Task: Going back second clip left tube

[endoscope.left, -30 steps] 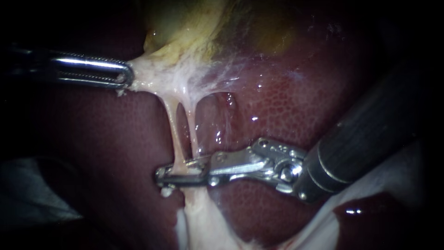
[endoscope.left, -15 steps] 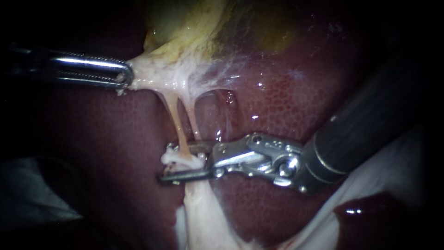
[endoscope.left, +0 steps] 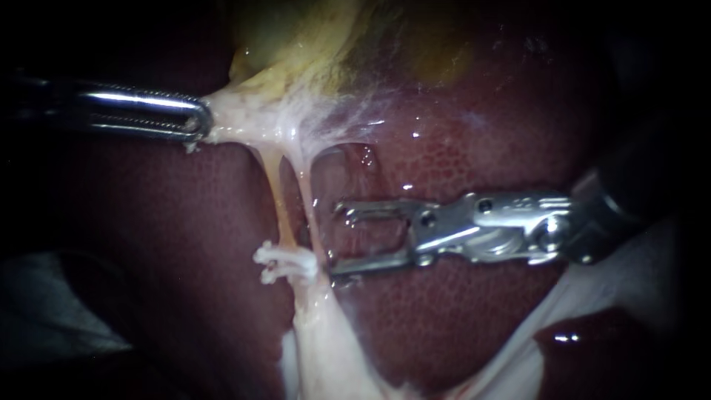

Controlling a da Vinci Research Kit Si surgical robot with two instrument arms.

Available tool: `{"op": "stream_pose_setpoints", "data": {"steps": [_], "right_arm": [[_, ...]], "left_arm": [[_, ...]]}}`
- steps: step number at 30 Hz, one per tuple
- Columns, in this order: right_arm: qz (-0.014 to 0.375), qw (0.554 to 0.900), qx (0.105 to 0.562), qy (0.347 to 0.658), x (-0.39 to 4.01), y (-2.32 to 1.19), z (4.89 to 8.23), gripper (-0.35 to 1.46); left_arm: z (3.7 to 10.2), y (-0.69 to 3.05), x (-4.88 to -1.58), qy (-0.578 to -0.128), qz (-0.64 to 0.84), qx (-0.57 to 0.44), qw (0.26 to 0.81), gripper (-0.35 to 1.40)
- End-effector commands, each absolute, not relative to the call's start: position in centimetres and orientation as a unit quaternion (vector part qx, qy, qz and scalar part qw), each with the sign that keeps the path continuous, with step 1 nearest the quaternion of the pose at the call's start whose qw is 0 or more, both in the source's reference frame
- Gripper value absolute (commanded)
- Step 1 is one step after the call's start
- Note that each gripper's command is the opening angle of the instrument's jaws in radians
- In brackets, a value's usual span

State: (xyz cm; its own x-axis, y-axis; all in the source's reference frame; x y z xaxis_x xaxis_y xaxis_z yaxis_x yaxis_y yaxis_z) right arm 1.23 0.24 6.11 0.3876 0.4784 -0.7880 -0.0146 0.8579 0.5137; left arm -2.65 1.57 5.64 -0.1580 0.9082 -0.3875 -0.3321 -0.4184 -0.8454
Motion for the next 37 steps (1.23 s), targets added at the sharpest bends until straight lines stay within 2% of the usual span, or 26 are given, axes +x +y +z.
{"op": "stream_pose_setpoints", "data": {"steps": [1,5,12,17,28,37], "right_arm": [[0.149,0.808,0.214,0.528,1.12,0.25,6.04,0.5],[0.127,0.825,0.209,0.51,0.79,0.3,5.86,0.5],[0.106,0.829,0.203,0.51,0.44,0.4,5.73,0.5],[0.097,0.835,0.206,0.501,0.37,0.39,5.71,0.5],[0.097,0.835,0.207,0.501,0.34,0.38,5.7,0.5],[0.094,0.835,0.205,0.502,0.35,0.38,5.69,0.5]], "left_arm": [[5.64,1.57,-2.65,-0.305,0.697,-0.472,0.445,-0.35],[5.65,1.58,-2.65,-0.305,0.697,-0.473,0.445,-0.35],[5.68,1.57,-2.67,-0.304,0.698,-0.473,0.444,-0.35],[5.8,1.54,-2.74,-0.301,0.699,-0.473,0.444,-0.35],[6.34,1.52,-3.08,-0.292,0.707,-0.469,0.441,-0.35],[6.35,1.51,-3.08,-0.292,0.707,-0.469,0.441,-0.35]]}}
